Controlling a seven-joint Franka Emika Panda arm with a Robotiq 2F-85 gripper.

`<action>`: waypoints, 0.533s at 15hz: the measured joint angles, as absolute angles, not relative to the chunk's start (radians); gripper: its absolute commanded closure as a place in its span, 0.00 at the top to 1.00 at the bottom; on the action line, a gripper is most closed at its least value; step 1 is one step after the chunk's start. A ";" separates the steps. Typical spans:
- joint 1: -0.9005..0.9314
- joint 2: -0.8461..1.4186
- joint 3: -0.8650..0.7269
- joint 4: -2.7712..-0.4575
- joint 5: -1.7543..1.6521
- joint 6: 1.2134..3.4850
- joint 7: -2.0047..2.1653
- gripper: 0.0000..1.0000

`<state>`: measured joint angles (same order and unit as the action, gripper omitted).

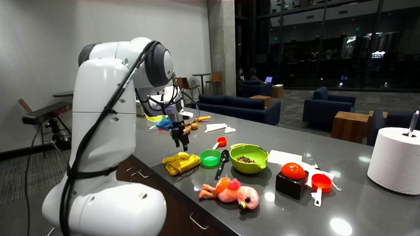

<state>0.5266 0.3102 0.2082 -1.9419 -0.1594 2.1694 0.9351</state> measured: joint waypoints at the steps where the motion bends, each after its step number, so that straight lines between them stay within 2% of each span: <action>1: 0.523 0.314 0.215 -1.938 -0.156 2.168 0.910 1.00; 8: 0.498 0.344 0.255 -1.911 -0.105 2.148 0.659 1.00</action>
<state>0.4977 0.3435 0.2555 -1.9111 -0.1053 2.1476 0.6592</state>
